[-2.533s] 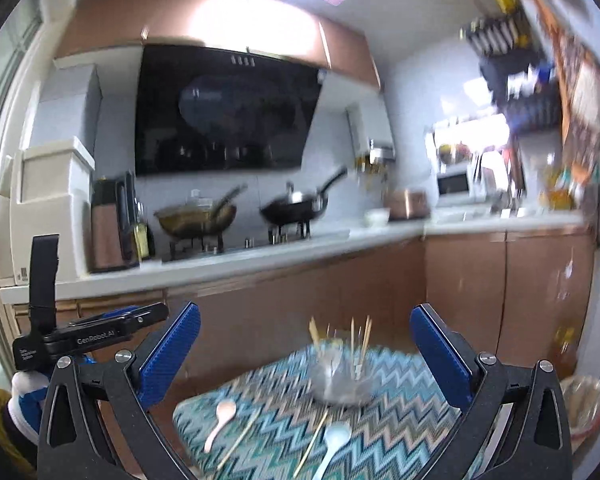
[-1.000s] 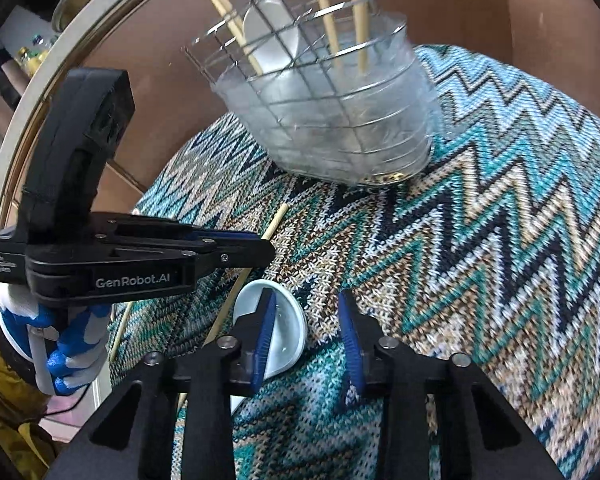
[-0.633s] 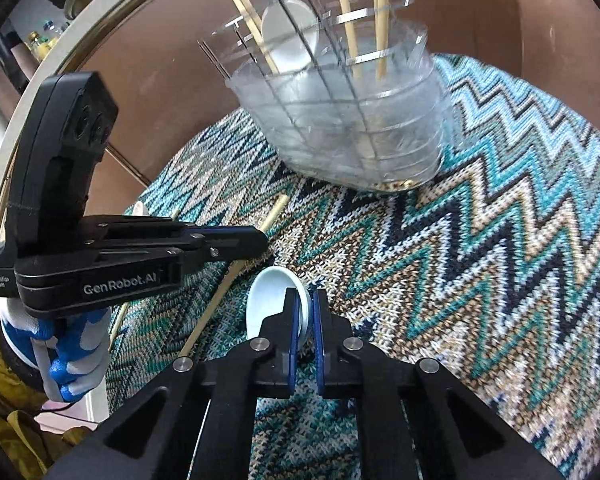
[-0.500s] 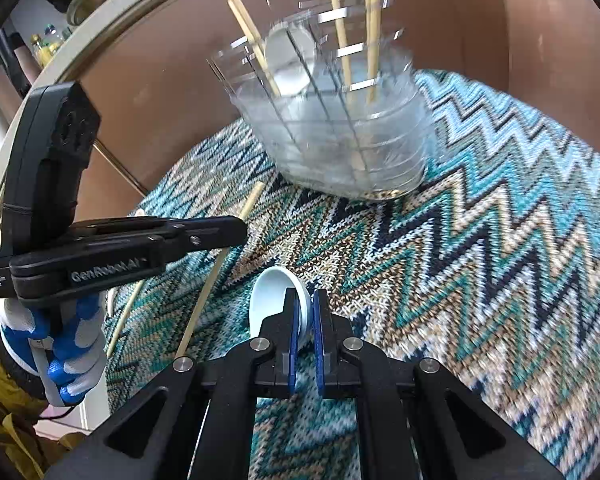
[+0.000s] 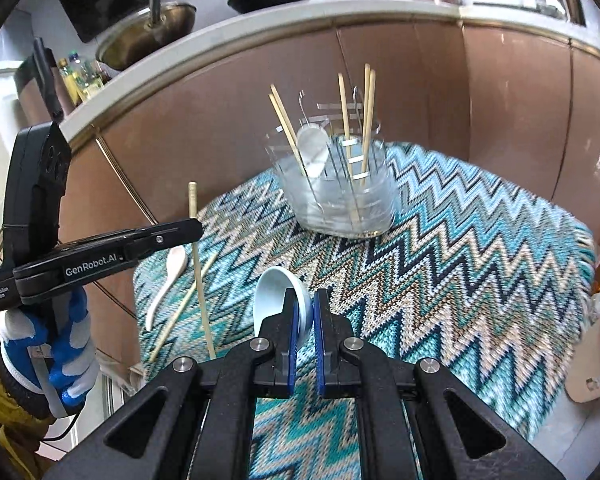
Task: Organize utensils
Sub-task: 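Lift the spoon with the right tool toward the holder while the left tool carries its chopstick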
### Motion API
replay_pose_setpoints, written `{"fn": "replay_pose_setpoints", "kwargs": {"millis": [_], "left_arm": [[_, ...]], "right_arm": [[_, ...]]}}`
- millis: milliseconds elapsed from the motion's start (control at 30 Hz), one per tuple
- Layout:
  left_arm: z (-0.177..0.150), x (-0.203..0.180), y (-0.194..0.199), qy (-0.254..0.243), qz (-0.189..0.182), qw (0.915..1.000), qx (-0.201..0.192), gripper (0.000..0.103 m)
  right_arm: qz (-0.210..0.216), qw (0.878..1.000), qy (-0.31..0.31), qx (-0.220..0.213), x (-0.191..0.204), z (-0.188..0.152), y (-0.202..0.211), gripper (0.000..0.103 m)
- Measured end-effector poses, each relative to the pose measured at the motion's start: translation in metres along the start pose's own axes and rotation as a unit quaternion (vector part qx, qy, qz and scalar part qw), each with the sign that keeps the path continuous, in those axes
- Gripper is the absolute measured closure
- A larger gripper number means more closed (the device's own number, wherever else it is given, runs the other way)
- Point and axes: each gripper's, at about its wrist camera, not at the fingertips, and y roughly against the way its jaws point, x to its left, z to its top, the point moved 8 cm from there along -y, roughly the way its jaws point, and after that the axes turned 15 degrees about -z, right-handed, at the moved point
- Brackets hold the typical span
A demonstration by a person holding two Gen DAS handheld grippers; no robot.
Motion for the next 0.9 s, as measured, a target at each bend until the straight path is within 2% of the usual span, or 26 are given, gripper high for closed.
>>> {"fn": "replay_pose_setpoints", "kwargs": {"millis": [467,667,900], "left_arm": [[0.014,-0.045,0.111,-0.024,-0.01,0.9951,-0.096,0.099],[0.044,-0.058,0.154,-0.046,-0.01,0.9887,-0.142,0.099],[0.083,-0.063,0.168,-0.061,-0.009,0.9839,-0.168,0.099]], "right_arm": [[-0.054,0.993,-0.006,-0.102,0.012,0.003,0.121,0.096],[-0.078,0.984,-0.004,-0.163,0.011,0.033,0.178,0.096],[-0.097,0.973,0.008,-0.209,0.008,0.077,0.208,0.096]]}}
